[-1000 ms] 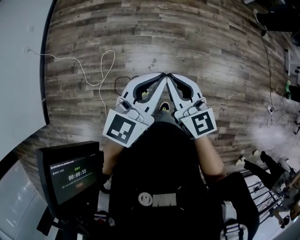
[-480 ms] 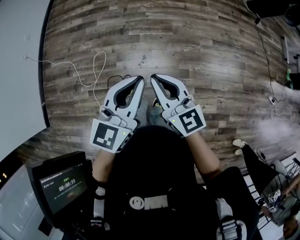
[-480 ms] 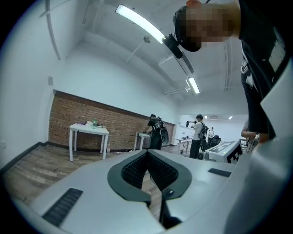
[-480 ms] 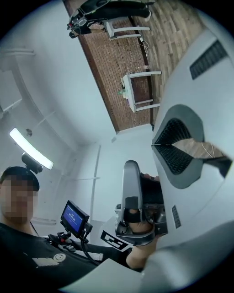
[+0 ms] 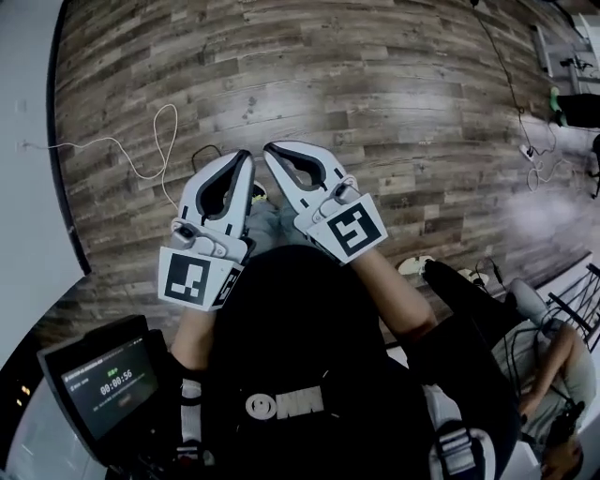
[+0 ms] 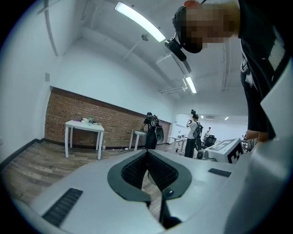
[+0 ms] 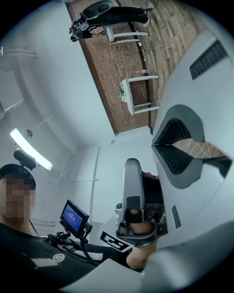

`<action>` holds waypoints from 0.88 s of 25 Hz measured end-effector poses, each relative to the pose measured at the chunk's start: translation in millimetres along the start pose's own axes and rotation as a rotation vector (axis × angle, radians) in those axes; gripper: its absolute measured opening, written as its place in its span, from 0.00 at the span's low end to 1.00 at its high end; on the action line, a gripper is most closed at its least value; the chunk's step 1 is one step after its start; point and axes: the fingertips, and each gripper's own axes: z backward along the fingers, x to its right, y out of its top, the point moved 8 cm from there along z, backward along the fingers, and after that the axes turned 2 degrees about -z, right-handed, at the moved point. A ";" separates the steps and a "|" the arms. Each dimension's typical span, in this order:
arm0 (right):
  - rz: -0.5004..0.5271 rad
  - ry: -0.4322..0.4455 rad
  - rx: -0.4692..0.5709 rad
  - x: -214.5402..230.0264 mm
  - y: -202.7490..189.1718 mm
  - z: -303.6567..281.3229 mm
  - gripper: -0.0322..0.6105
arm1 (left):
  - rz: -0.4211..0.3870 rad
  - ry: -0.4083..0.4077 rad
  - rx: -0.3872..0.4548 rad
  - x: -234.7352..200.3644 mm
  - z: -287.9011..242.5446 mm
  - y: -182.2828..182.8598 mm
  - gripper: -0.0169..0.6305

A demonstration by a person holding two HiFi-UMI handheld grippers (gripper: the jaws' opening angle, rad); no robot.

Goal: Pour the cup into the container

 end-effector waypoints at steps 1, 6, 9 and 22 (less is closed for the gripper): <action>0.000 -0.002 0.006 -1.7 -0.5 0.7 0.06 | 0.005 -0.007 0.000 1.1 -0.4 -1.3 0.03; -0.005 -0.022 0.003 -14.7 -3.0 4.8 0.06 | 0.011 -0.042 0.013 5.9 6.5 -1.9 0.03; 0.004 -0.028 -0.014 -25.8 -2.1 1.4 0.06 | 0.006 -0.054 0.029 2.3 16.5 0.2 0.03; 0.048 -0.020 -0.034 -71.2 -9.6 -14.6 0.06 | 0.017 -0.071 0.047 -19.1 62.9 -9.7 0.03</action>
